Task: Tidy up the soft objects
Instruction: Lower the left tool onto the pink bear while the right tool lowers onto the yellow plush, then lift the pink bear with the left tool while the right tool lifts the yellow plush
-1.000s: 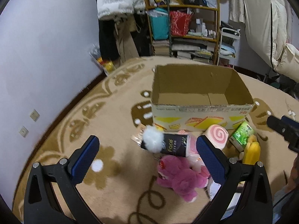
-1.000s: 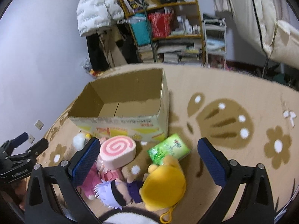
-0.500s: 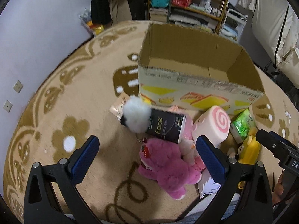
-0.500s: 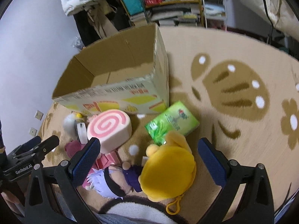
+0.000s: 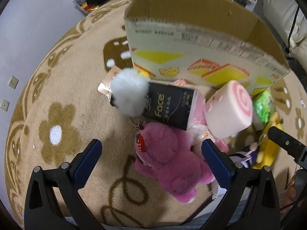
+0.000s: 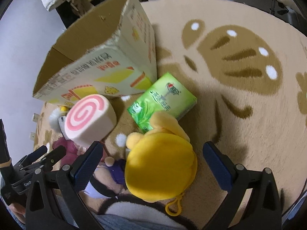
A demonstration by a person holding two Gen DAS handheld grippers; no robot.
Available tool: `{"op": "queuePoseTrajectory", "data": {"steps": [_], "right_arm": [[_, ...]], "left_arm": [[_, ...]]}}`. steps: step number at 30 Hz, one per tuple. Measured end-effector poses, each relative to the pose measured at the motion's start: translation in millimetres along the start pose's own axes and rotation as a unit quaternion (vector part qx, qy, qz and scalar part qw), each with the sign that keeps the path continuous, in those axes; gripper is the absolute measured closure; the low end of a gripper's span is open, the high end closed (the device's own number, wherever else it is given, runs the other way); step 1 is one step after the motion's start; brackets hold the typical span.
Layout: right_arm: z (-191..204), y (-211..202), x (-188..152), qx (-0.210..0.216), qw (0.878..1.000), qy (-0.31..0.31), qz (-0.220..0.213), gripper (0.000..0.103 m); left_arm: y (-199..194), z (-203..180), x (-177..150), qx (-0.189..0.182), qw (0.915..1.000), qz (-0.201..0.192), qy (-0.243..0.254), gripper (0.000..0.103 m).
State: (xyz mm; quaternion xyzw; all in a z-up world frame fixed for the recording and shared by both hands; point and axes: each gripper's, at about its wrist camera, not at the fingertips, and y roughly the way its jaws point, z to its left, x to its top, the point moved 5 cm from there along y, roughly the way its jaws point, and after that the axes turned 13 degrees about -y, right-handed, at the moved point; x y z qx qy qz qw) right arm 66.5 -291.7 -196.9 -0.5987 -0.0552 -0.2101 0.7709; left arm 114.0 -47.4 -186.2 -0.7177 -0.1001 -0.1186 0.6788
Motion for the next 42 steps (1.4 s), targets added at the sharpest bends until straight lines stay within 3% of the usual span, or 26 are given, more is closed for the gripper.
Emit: {"op": "queuePoseTrajectory", "data": {"steps": [5,7,9,11,14,22,30,42], "right_arm": [[1.3,7.5,-3.4,0.0,1.0,-0.003,0.015,0.002],[0.7,6.8,-4.6,-0.004,1.0,-0.007,0.016,0.011],[1.6,7.1,-4.9,-0.016,1.0,-0.011,0.019,0.017],[-0.4,8.3,-7.0,-0.023,0.999,-0.011,0.025,0.026],[-3.8,8.3,-9.0,-0.017,0.999,-0.005,0.027,0.03],[-2.8,3.4,-8.6,-0.01,1.0,-0.005,0.018,0.039],[7.7,-22.5,-3.9,-0.002,0.999,-0.032,-0.034,0.039],[27.3,-78.5,8.4,0.008,0.984,-0.067,-0.165,0.039]], "left_arm": [[17.7,-0.5,-6.7,0.007,0.9994,0.033,0.003,0.001],[19.8,-1.0,-7.3,0.009,0.9993,0.035,0.003,0.001],[21.9,-0.9,-8.9,0.009,0.9991,0.041,0.008,0.004],[24.9,-3.0,-12.6,-0.002,0.9985,0.054,0.008,0.014],[28.3,-6.3,-15.2,-0.02,0.9976,0.066,0.003,0.026],[27.5,-7.0,-19.1,-0.036,0.9976,0.059,-0.012,0.037],[17.8,-3.0,-22.9,-0.026,0.999,0.035,-0.011,0.038],[-35.8,2.0,-18.4,-0.028,0.9978,-0.057,-0.018,0.038]]}}
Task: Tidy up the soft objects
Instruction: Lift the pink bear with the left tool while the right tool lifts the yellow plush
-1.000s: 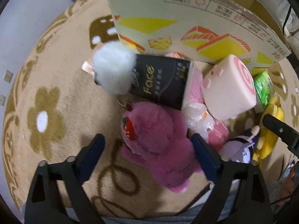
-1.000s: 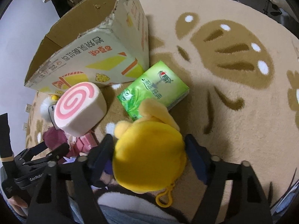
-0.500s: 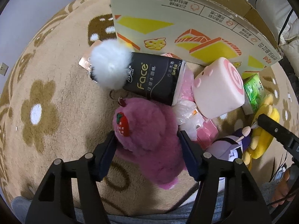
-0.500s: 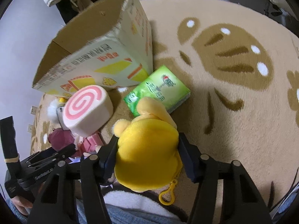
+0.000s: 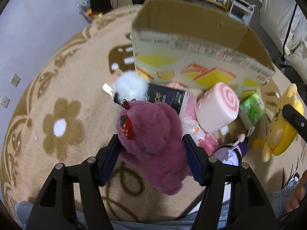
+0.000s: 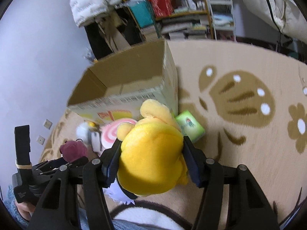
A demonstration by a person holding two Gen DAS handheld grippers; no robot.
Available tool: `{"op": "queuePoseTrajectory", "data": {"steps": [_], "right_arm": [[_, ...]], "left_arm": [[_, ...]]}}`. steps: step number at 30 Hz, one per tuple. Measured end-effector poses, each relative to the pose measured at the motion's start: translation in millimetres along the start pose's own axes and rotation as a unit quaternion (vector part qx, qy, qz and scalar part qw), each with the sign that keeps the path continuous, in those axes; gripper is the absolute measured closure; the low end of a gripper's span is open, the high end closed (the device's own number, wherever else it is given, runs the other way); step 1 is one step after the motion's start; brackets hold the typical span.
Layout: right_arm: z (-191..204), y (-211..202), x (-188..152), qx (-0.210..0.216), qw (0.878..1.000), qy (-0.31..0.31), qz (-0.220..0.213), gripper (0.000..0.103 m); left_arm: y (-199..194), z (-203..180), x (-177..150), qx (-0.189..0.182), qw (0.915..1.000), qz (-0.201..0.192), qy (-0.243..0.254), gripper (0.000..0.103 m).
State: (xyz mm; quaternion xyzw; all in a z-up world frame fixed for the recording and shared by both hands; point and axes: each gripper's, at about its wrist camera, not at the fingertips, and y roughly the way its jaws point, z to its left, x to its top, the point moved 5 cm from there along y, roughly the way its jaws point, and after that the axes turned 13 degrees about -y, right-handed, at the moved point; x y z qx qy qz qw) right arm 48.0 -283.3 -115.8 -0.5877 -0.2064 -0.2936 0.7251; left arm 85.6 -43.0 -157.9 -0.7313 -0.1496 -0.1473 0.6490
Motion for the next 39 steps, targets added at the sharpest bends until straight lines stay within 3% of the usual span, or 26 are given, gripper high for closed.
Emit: {"op": "queuePoseTrajectory", "data": {"steps": [4,8,16,23,39], "right_arm": [[10.9,-16.6,12.2,-0.003,0.998,-0.02,-0.053,0.039],[20.3,-34.6,24.7,-0.011,0.993,-0.042,-0.108,0.039],[44.7,-47.5,47.0,-0.022,0.98,-0.095,-0.174,0.039],[50.7,-44.9,67.3,-0.018,0.975,-0.108,-0.196,0.039],[45.7,-38.1,105.3,0.005,0.965,-0.119,-0.235,0.039]], "left_arm": [[-28.3,-1.1,13.8,0.003,0.9974,-0.072,0.005,0.038],[-59.4,0.1,27.3,0.0,0.9887,-0.15,0.008,0.038],[-99.2,-7.1,54.8,0.01,0.9689,-0.246,0.022,0.038],[-118.4,-15.7,73.3,0.01,0.9573,-0.286,0.042,0.038],[-134.5,-26.2,123.8,-0.002,0.943,-0.328,0.054,0.038]]}}
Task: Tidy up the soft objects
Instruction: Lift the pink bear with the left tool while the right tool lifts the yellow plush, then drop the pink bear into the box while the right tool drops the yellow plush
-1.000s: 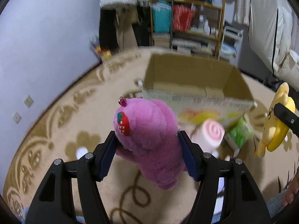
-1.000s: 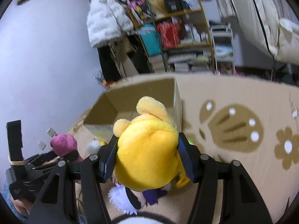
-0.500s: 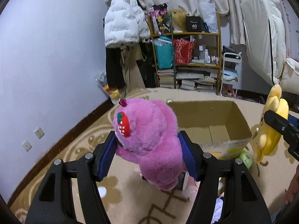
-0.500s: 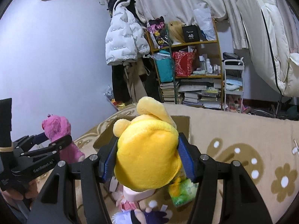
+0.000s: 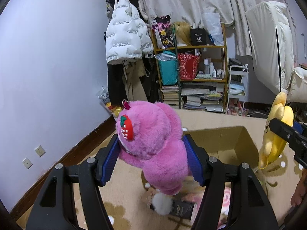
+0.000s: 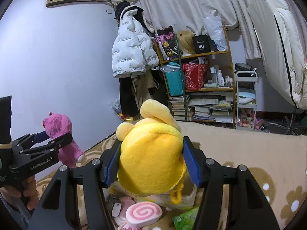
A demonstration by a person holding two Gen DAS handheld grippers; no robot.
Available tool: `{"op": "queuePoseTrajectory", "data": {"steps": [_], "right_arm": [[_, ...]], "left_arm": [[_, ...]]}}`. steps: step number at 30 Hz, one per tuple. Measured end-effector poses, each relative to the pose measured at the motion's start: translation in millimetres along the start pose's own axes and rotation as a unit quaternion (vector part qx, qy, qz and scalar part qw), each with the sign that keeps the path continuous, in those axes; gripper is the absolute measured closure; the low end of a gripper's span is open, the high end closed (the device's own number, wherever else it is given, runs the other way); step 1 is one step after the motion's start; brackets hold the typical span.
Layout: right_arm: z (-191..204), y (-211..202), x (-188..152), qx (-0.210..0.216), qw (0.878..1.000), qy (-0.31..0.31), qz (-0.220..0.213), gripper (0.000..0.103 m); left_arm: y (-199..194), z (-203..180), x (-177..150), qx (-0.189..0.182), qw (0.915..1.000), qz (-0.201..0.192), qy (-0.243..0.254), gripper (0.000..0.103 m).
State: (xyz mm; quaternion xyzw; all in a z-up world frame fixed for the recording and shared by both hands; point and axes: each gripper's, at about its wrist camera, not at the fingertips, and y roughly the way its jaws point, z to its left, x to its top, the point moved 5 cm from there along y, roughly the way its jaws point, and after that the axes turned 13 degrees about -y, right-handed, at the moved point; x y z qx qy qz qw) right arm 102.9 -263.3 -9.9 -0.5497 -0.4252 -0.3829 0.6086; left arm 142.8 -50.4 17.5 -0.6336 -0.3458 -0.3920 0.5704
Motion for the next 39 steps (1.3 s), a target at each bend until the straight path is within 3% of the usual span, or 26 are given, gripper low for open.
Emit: {"op": "queuePoseTrajectory", "data": {"steps": [8,15,29,39], "right_arm": [[-5.0,22.2,3.7,0.007,1.0,-0.012,-0.002,0.039],[-9.8,44.0,-6.5,0.007,1.0,-0.011,0.016,0.039],[-21.9,77.2,-35.2,0.009,0.998,0.005,0.057,0.038],[-15.6,86.4,-48.1,0.006,0.996,-0.016,0.085,0.035]], "left_arm": [[22.1,-17.9,6.3,-0.001,0.9991,-0.019,0.038,0.038],[40.1,-23.3,0.4,-0.01,0.9993,-0.012,0.033,0.038],[81.7,-39.4,-16.4,-0.026,0.9986,0.042,0.017,0.037],[97.9,-42.6,-40.2,-0.041,0.9948,0.094,0.0,0.037]]}}
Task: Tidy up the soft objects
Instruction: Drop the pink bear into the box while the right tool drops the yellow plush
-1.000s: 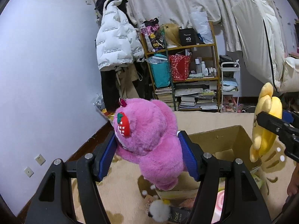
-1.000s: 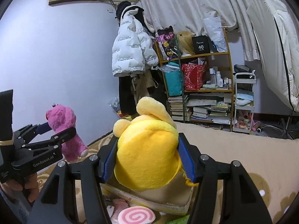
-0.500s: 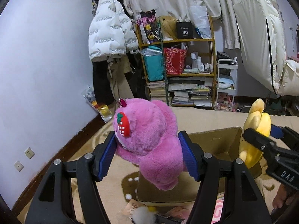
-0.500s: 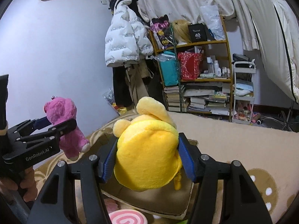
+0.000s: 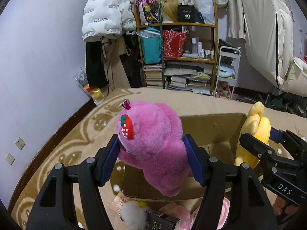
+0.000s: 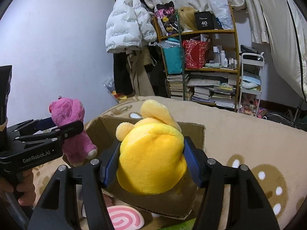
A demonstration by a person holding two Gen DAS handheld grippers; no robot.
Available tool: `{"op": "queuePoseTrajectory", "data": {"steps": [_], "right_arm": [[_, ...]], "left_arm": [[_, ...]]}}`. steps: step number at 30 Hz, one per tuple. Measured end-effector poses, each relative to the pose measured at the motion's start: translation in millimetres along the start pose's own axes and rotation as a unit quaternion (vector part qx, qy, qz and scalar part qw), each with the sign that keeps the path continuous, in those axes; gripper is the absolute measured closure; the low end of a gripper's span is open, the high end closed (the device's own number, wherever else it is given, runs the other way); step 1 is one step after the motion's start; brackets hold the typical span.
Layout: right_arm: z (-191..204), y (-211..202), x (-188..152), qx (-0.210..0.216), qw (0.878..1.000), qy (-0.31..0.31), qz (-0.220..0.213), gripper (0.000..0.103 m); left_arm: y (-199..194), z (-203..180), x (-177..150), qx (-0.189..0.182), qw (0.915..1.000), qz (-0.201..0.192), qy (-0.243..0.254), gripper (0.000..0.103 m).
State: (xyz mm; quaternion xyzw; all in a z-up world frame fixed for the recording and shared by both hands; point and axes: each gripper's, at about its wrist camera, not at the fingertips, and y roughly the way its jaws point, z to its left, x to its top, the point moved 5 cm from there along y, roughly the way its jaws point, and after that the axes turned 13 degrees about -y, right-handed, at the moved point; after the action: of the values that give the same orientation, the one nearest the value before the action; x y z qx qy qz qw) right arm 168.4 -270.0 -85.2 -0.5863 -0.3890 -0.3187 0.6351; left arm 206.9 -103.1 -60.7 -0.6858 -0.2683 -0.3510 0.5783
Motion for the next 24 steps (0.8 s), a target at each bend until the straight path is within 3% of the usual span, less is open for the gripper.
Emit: {"op": "queuePoseTrajectory", "data": {"steps": [12,15,20,24], "right_arm": [[6.9,1.9,-5.8,0.001,1.0,-0.017,0.012,0.031],[4.7,0.5,-5.6,0.004,1.0,-0.008,0.01,0.028],[1.2,-4.9,-2.6,0.003,1.0,0.002,-0.002,0.015],[-2.0,-11.6,1.5,0.002,1.0,0.019,0.0,0.013]], "left_arm": [[7.7,-10.2,-14.4,-0.001,0.9994,0.017,0.032,0.035],[11.9,-10.1,-14.6,0.005,0.9989,0.028,0.038,0.028],[14.2,-2.8,-19.2,0.011,0.9983,0.049,0.031,0.027],[12.8,7.2,-18.0,0.011,0.9975,0.069,0.002,0.021]]}}
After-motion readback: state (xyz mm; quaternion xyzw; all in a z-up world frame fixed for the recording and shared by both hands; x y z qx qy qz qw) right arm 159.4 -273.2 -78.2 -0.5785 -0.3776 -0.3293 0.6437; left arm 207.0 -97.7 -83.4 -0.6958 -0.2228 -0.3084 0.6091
